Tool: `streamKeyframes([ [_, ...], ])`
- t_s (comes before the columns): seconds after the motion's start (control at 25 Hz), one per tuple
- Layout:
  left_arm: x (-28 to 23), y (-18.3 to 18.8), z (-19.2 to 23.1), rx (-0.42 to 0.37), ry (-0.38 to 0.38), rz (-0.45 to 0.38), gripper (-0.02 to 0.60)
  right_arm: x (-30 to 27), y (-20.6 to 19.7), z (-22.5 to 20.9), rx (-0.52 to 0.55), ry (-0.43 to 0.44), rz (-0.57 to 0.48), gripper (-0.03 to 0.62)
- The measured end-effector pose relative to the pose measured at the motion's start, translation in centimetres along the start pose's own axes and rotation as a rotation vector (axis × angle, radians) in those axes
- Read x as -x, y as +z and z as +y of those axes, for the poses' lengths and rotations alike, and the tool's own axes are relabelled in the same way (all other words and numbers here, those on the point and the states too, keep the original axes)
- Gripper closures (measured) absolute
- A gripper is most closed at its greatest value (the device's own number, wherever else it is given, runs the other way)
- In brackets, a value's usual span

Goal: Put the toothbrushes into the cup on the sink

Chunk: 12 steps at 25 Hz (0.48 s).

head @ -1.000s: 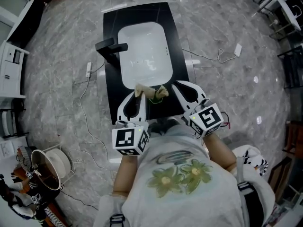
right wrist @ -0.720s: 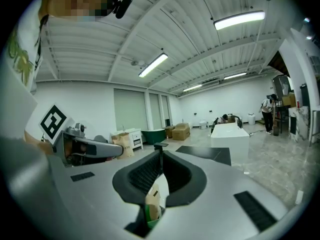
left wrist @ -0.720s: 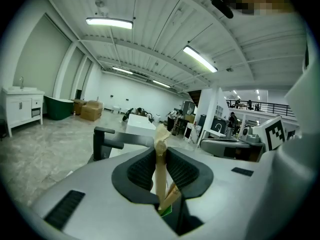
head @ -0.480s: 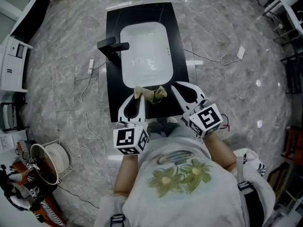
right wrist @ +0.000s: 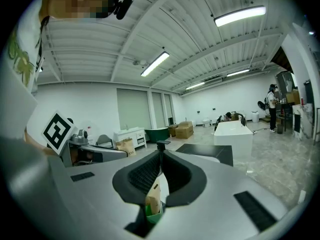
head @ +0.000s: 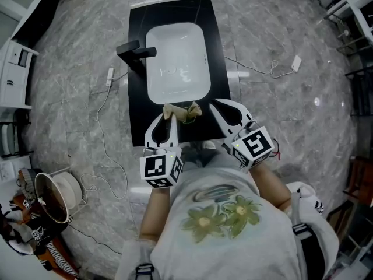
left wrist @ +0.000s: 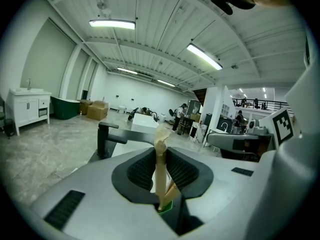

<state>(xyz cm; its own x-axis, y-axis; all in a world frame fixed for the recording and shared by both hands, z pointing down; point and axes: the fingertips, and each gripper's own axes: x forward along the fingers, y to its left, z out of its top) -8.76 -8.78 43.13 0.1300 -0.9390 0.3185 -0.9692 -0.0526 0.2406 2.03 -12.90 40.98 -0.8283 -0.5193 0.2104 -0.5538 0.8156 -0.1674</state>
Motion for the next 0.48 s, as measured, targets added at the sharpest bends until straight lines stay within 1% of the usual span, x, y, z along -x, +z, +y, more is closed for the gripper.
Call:
streamKeyframes([
  [0.48, -0.8, -1.5, -0.3, -0.031, 0.019, 0.011, 0.499, 0.6, -0.8, -0.5, 0.003, 0.007, 0.019, 0.543],
])
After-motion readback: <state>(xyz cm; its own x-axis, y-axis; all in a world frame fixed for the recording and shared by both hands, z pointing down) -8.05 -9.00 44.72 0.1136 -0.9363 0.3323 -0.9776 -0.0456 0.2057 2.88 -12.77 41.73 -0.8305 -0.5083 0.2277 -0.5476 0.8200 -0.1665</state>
